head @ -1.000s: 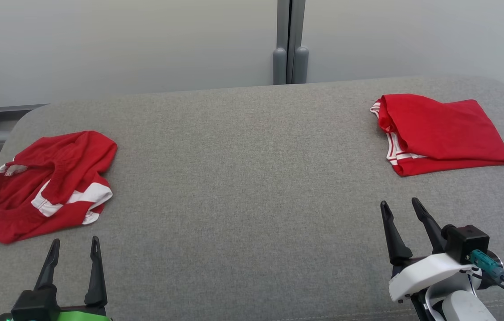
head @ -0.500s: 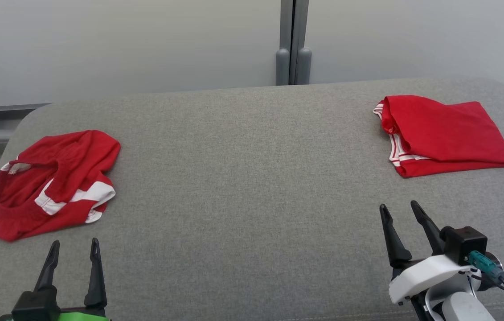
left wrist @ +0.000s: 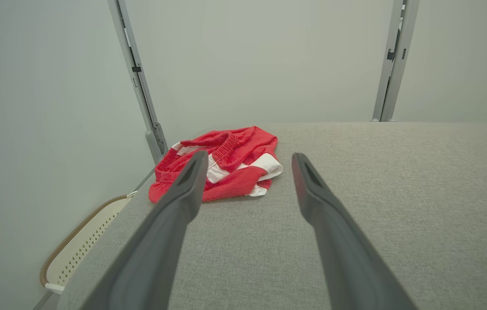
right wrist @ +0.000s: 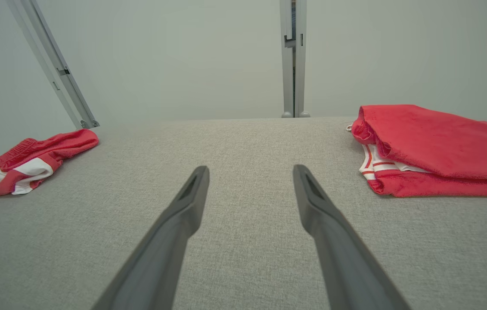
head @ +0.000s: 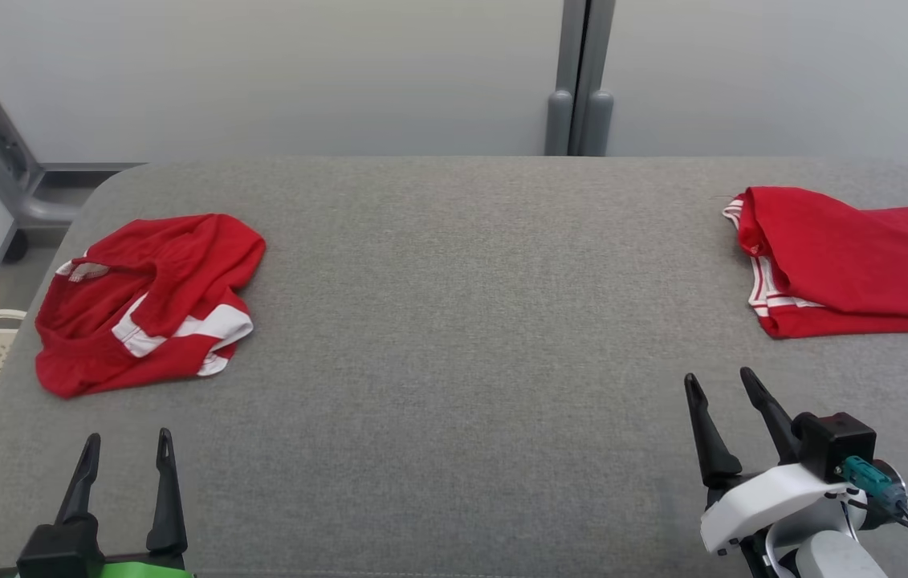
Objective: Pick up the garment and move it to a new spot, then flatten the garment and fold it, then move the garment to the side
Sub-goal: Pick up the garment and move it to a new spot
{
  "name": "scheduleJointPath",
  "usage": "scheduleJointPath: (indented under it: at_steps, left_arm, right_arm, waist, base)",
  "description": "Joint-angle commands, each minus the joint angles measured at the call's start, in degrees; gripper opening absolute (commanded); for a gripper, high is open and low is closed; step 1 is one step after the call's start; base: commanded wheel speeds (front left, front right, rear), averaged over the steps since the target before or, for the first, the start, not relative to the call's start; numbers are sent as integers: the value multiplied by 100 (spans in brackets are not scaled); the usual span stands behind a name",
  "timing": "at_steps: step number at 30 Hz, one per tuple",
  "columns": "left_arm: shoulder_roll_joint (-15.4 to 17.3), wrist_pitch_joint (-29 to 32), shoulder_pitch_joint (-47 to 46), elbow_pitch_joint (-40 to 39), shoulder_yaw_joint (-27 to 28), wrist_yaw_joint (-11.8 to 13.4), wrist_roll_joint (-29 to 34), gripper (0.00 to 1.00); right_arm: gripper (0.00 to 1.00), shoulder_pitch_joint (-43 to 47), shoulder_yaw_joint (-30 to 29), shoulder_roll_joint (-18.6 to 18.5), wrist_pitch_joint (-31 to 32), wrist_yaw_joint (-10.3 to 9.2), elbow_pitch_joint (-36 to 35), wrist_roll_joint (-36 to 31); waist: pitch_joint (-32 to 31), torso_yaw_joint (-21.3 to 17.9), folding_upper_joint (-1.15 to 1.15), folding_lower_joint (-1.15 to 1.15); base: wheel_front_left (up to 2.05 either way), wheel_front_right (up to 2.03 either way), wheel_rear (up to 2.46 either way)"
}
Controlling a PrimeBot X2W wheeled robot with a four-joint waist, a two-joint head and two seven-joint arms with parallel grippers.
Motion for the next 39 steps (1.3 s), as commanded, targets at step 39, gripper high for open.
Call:
scheduleJointPath:
  at_steps: [39]
  left_arm:
    - [67,2,393,-331,306,342,-176,100]
  right_arm:
    - [100,-317,695,14,-22,-2,329,230]
  waist:
    - [46,2267,0,0]
  base:
    - [0,0,0]
